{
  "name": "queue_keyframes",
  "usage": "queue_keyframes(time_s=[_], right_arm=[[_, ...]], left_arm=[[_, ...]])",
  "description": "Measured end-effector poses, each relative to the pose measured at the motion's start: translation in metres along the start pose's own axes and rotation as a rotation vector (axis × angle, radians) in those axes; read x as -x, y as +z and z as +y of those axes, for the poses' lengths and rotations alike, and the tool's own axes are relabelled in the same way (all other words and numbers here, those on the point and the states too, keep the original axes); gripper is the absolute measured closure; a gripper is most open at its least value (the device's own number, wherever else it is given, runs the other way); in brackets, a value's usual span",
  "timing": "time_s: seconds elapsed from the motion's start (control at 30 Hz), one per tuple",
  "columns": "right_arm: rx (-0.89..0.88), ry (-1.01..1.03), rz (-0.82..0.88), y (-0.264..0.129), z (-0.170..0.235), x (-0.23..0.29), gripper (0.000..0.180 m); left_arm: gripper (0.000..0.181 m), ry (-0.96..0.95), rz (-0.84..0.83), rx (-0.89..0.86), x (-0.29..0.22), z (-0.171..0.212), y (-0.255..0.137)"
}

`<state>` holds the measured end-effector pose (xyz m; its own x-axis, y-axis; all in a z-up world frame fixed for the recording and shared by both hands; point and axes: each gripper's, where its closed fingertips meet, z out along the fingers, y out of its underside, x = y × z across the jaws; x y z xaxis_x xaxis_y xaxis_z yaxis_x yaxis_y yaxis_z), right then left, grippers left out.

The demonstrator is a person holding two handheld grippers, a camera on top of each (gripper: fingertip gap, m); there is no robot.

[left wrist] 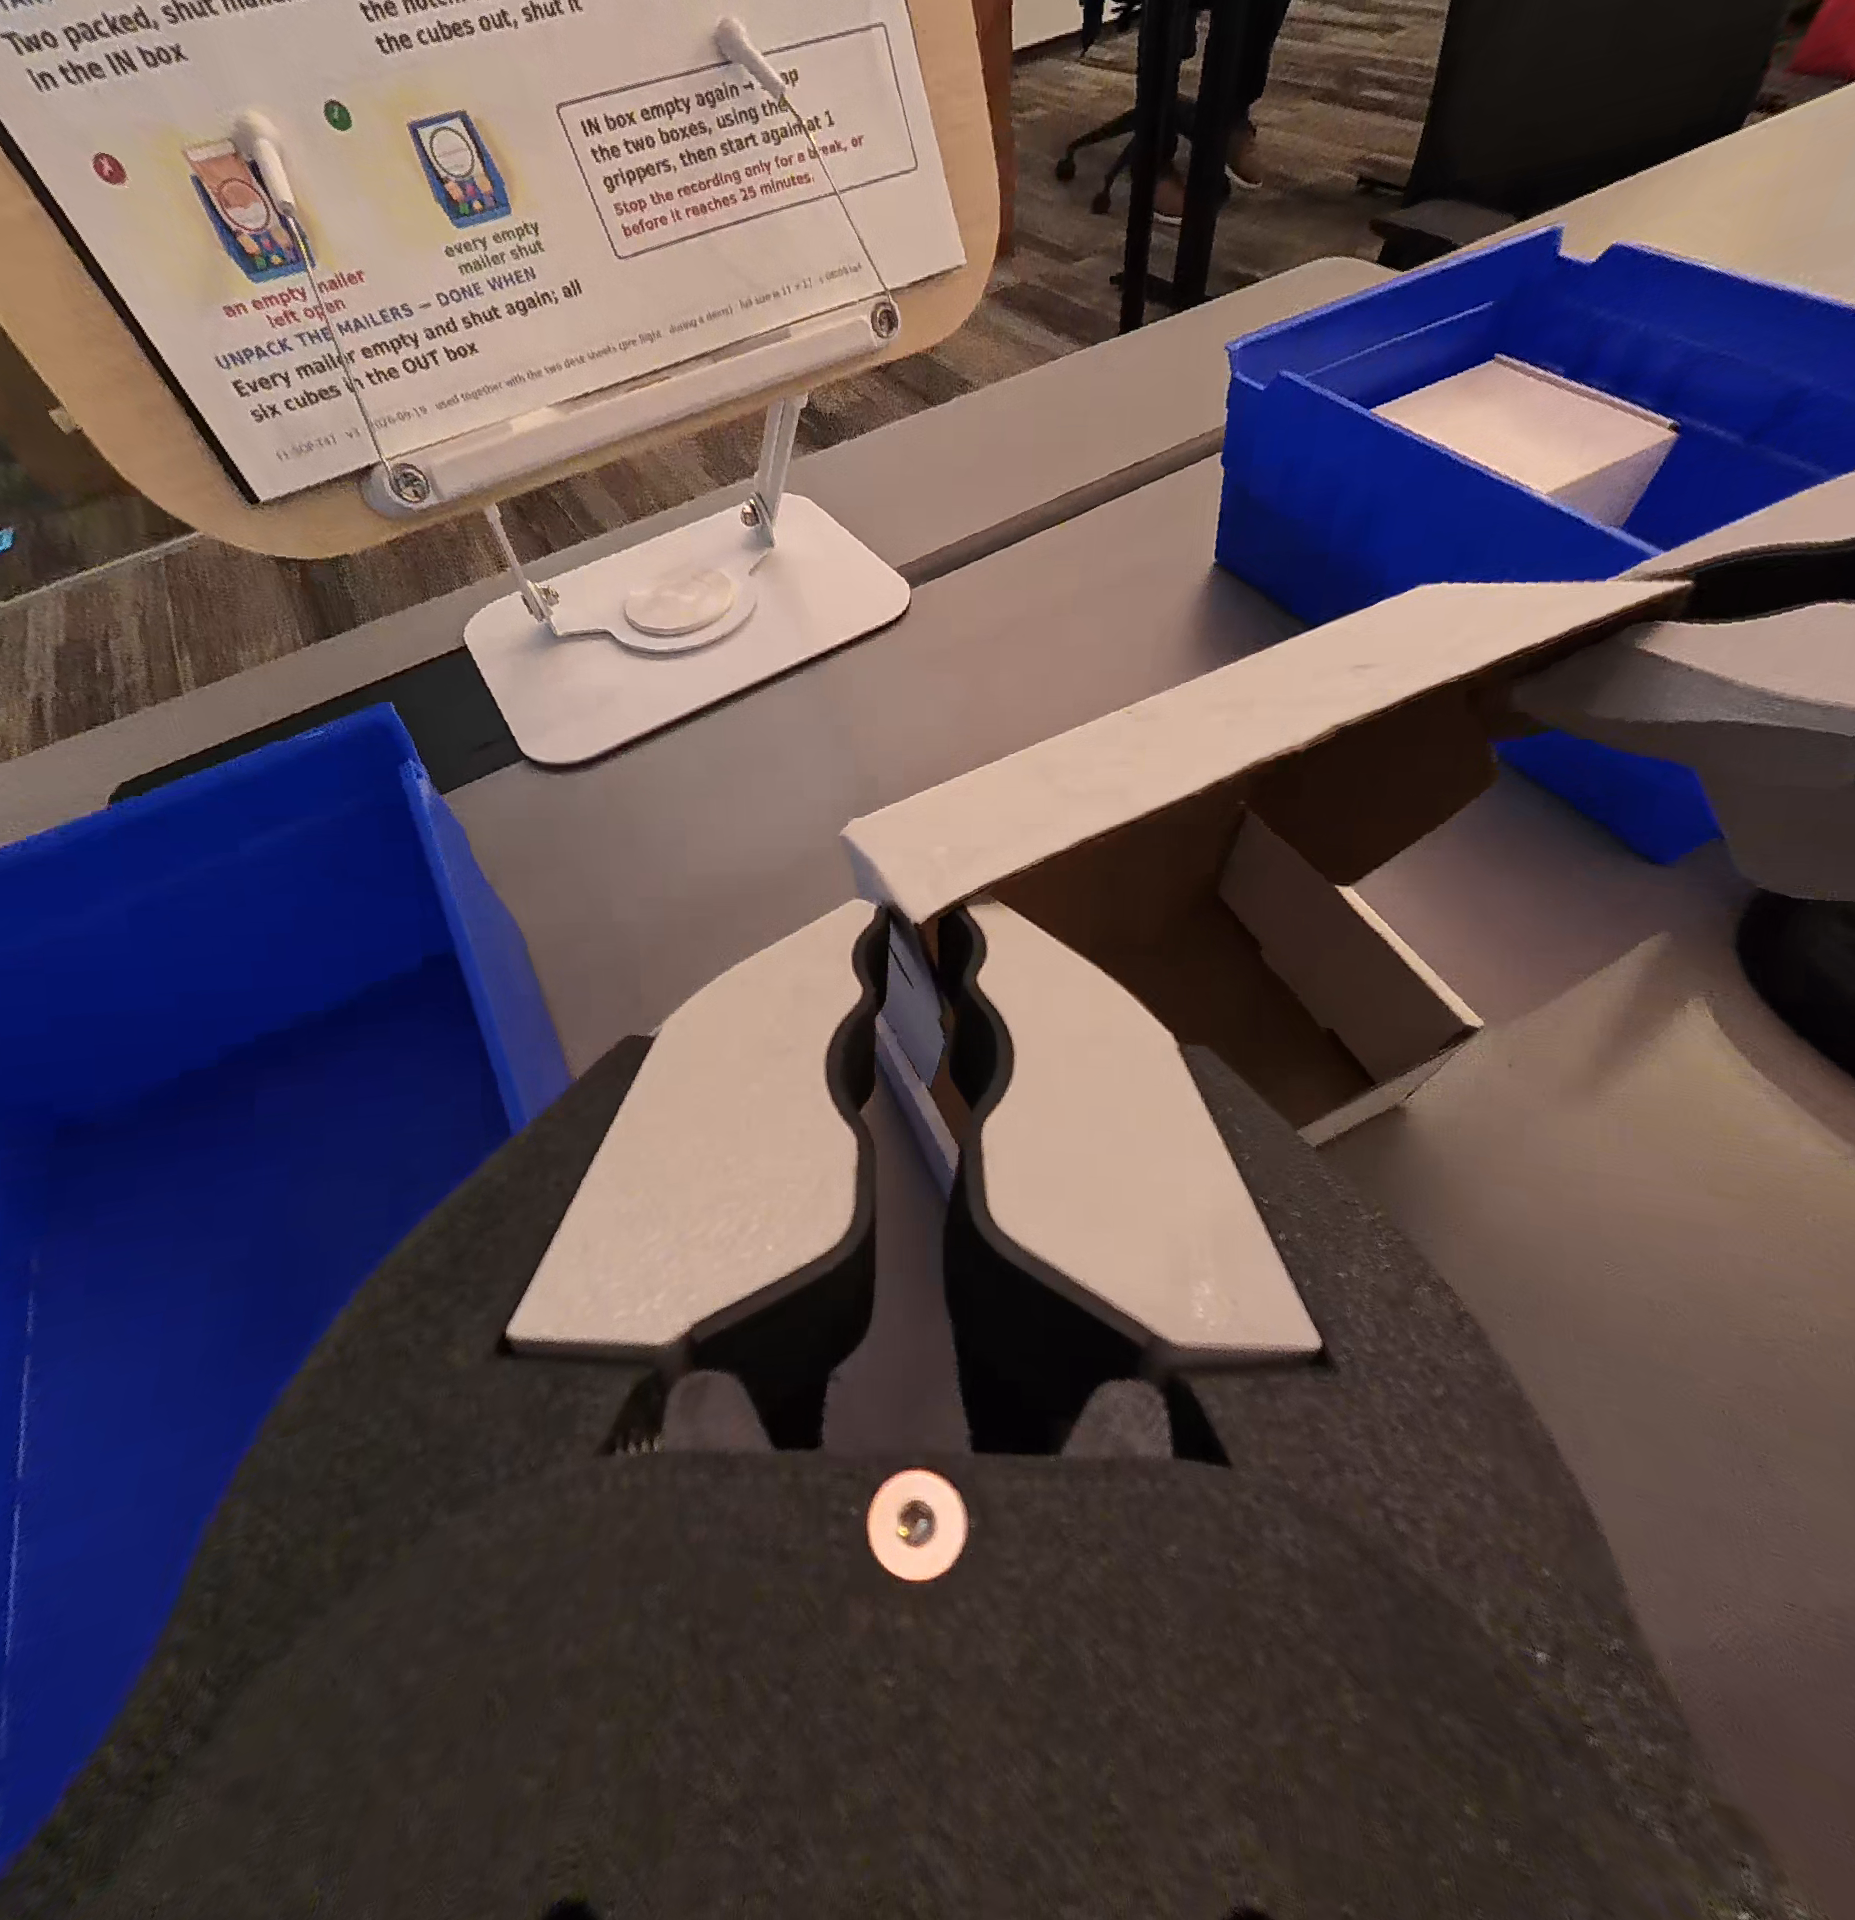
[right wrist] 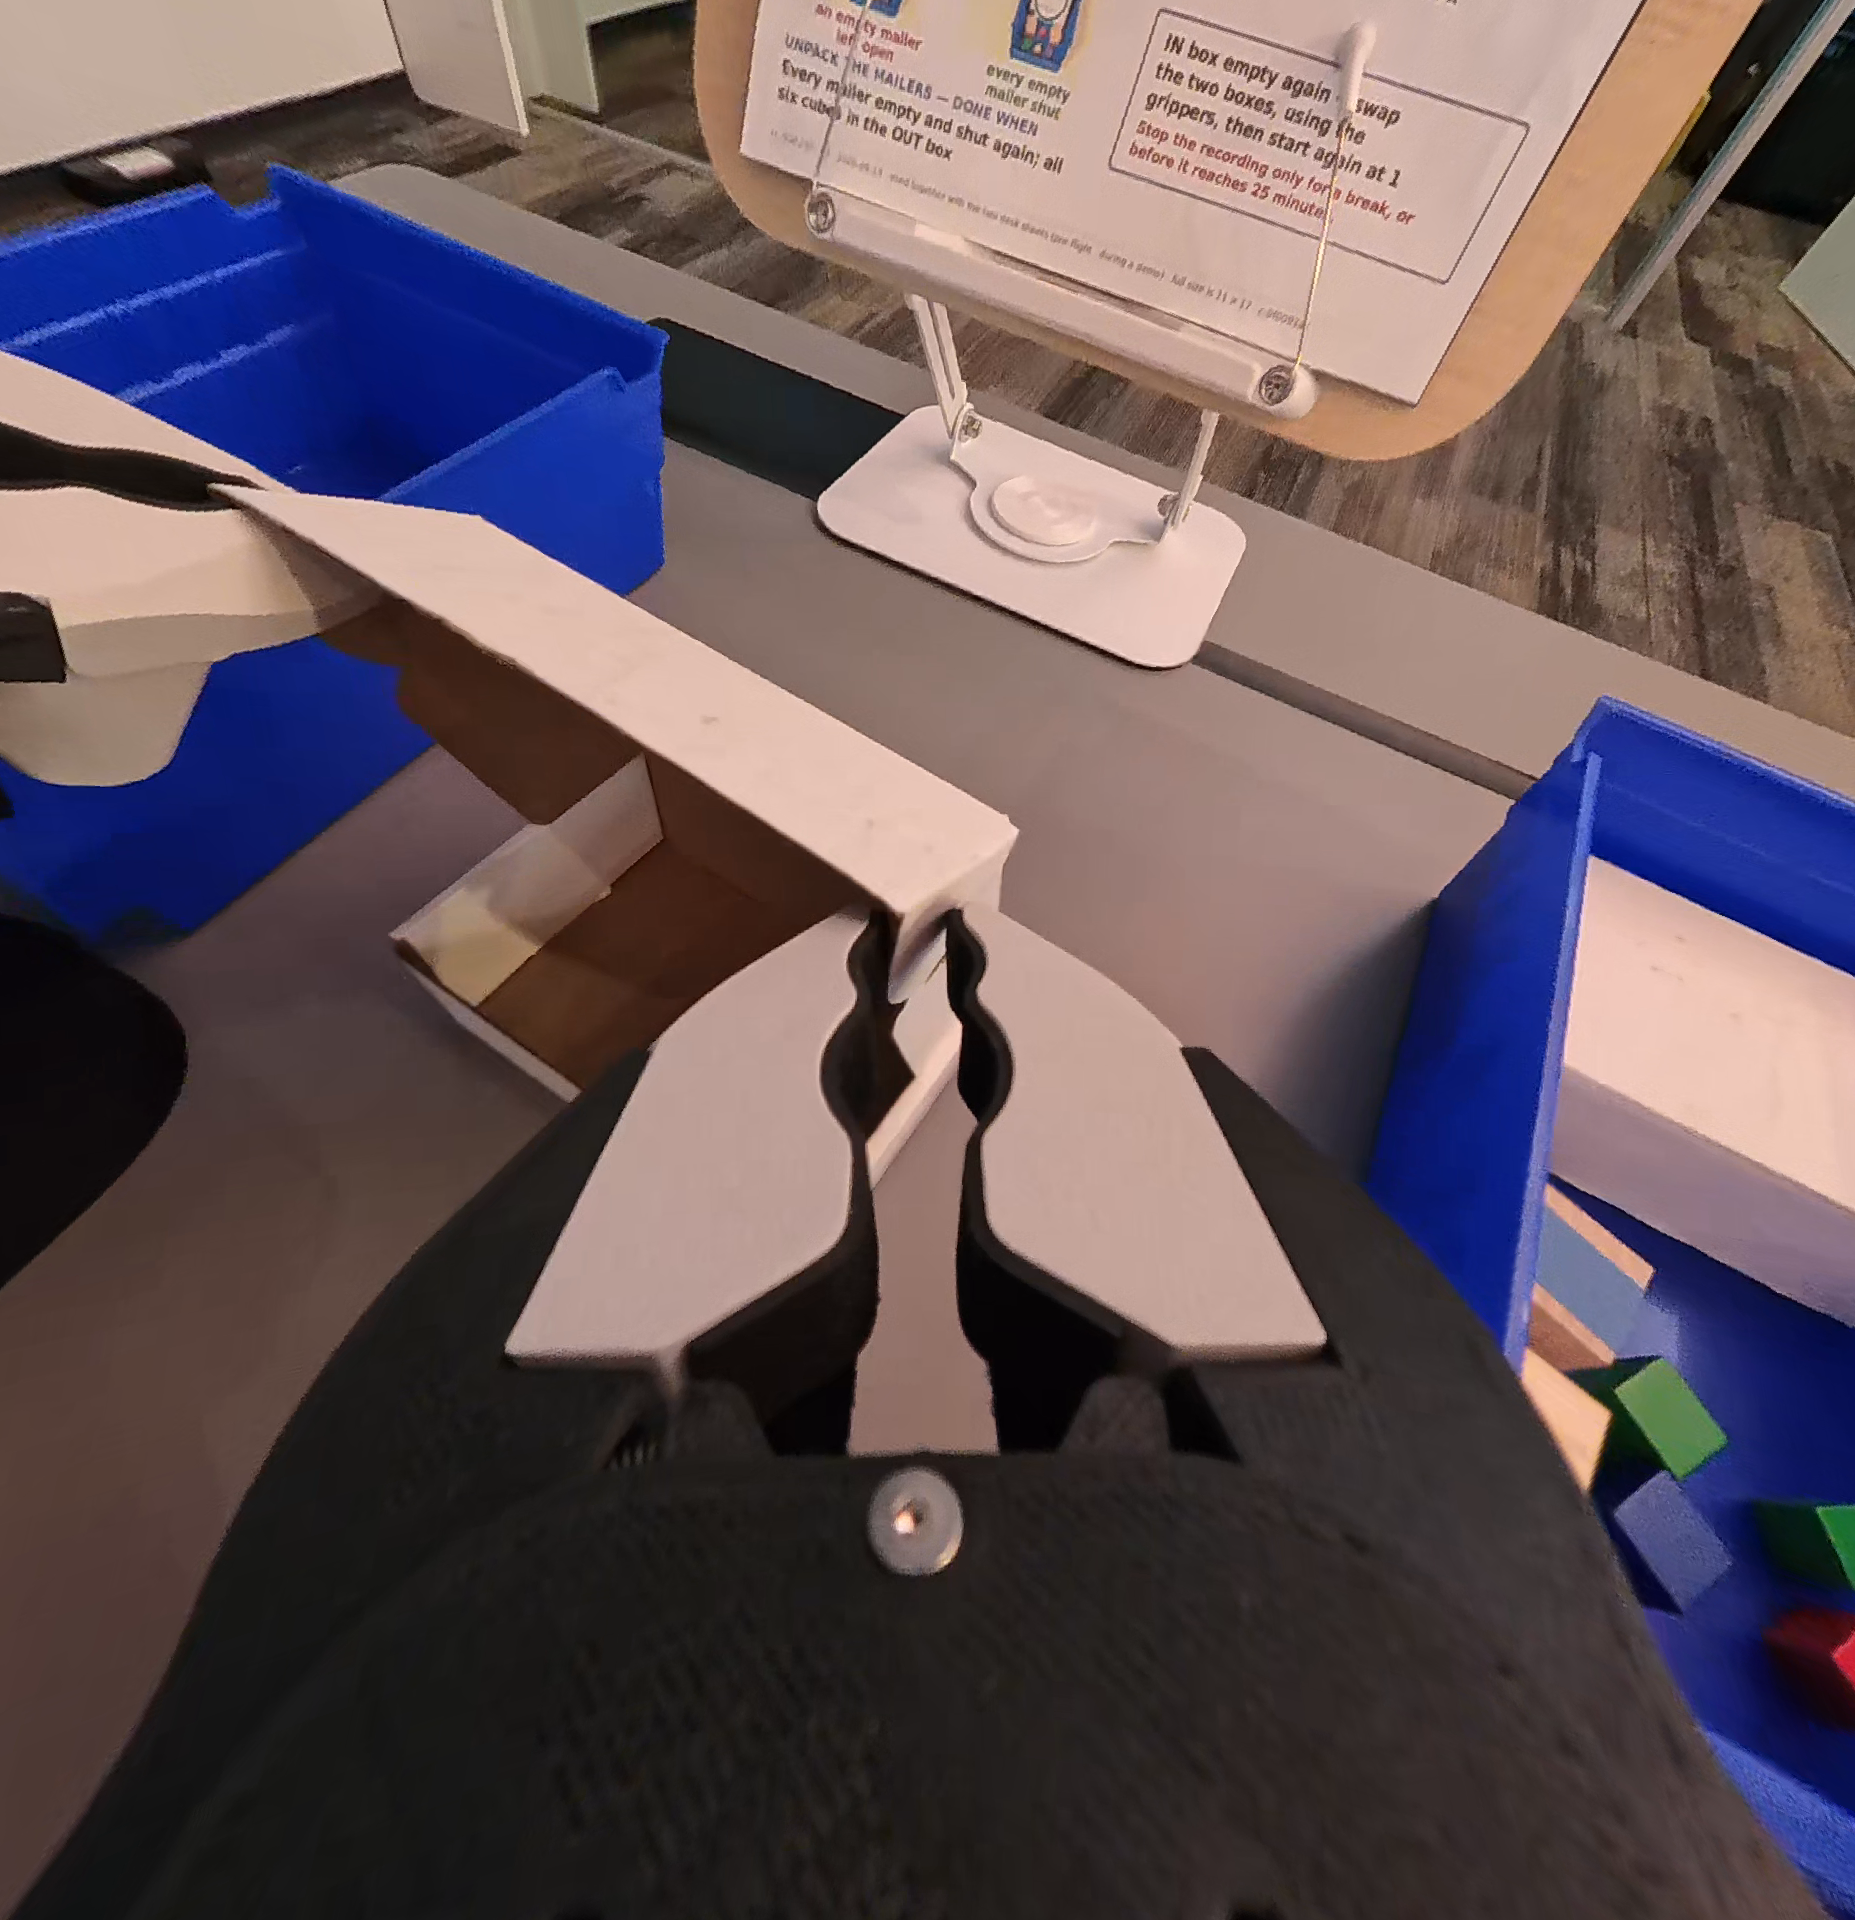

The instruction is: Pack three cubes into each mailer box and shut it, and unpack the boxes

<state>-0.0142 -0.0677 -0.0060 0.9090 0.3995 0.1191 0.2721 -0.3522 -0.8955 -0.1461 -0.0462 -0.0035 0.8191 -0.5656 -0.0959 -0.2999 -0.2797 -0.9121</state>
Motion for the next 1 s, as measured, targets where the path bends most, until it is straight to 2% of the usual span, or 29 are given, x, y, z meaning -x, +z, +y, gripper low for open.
queue_keyframes(time_s=[0.47, 1.0], right_arm=[[0.020, 0.237, -0.063, -0.002, 0.000, 0.005, 0.167], [-0.012, 0.049, 0.046, -0.015, 0.025, 0.020, 0.168]], left_arm=[[0.171, 0.002, 0.010, -0.006, -0.003, 0.003, -0.006], [0.171, 0.036, 0.029, 0.028, -0.015, 0.028, -0.019]])
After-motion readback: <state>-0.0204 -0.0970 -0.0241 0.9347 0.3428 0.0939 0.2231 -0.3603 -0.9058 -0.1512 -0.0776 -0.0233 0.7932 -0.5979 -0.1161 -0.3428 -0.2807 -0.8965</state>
